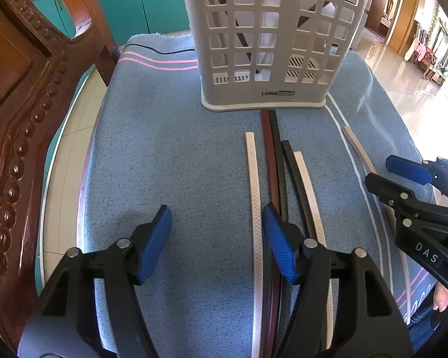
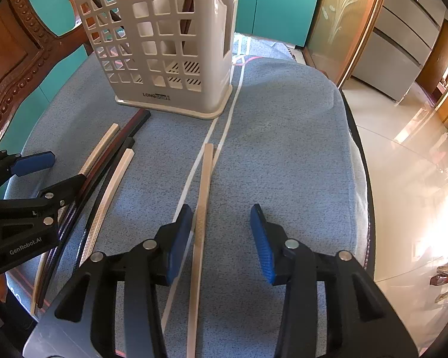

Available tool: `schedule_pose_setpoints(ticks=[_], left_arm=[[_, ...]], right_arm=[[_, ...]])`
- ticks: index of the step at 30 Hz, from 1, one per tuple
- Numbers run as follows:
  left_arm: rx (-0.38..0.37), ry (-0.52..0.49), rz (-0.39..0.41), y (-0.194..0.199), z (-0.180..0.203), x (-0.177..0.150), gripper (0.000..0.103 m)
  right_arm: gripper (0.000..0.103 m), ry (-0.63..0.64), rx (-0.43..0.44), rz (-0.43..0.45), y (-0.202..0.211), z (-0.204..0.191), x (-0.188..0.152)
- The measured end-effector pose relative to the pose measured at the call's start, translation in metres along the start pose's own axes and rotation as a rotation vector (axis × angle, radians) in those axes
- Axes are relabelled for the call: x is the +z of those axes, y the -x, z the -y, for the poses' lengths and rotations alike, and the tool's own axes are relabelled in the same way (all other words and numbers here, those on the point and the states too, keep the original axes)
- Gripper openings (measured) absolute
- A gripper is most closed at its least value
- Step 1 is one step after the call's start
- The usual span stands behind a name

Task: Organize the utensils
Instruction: 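Close the left tool on a white chopstick while the right tool closes on a wooden one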

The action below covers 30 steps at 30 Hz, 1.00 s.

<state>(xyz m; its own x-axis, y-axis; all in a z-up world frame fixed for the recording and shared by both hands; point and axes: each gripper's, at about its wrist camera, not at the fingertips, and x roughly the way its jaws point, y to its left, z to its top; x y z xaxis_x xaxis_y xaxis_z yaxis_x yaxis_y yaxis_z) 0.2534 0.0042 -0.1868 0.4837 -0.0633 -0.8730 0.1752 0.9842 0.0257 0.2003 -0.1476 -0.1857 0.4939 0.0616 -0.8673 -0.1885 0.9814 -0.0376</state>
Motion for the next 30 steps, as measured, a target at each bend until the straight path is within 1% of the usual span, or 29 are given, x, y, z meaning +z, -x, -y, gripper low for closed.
schedule_pose_setpoints(ticks=[6,11,20,21,23,25,26,27,28,29,30], left_arm=[[0.007,-0.005,-0.001,0.0005,-0.0004,0.0002,0.064],[0.027,-0.034,0.011,0.0011,0.0022,0.0007,0.064],[0.021,-0.030,0.018,0.0021,0.0012,-0.0005,0.065],[0.020,-0.029,0.018,0.0024,0.0015,-0.0011,0.063],[0.000,-0.024,0.013,0.0034,0.0011,-0.0017,0.058],[-0.040,-0.017,0.003,0.0041,0.0013,-0.0013,0.044],[-0.048,-0.019,0.002,0.0050,0.0032,-0.0019,0.041],[-0.053,-0.025,0.002,0.0058,0.0052,-0.0024,0.035],[-0.062,-0.030,0.003,0.0066,0.0068,-0.0025,0.025],[-0.069,-0.030,0.003,0.0071,0.0075,-0.0025,0.018],[-0.072,-0.031,0.002,0.0073,0.0084,-0.0022,0.008]], right_arm=[[0.043,-0.001,-0.001,0.002,-0.0008,-0.0016,0.0016],[0.043,0.000,-0.001,0.001,-0.0005,-0.0018,0.0012],[0.044,0.002,-0.003,0.003,-0.0004,-0.0014,0.0001],[0.044,0.002,-0.003,0.003,-0.0005,-0.0018,0.0003],[0.044,0.004,0.002,0.003,-0.0008,-0.0022,0.0010],[0.042,0.003,0.019,0.002,-0.0006,-0.0022,0.0014],[0.039,-0.001,0.039,0.002,-0.0004,-0.0018,0.0020],[0.031,-0.006,0.055,0.002,0.0003,-0.0021,0.0026],[0.017,-0.011,0.070,0.002,0.0007,-0.0018,0.0034],[0.009,-0.020,0.090,0.000,0.0005,-0.0012,0.0042],[0.007,-0.030,0.108,-0.002,0.0003,-0.0008,0.0046]])
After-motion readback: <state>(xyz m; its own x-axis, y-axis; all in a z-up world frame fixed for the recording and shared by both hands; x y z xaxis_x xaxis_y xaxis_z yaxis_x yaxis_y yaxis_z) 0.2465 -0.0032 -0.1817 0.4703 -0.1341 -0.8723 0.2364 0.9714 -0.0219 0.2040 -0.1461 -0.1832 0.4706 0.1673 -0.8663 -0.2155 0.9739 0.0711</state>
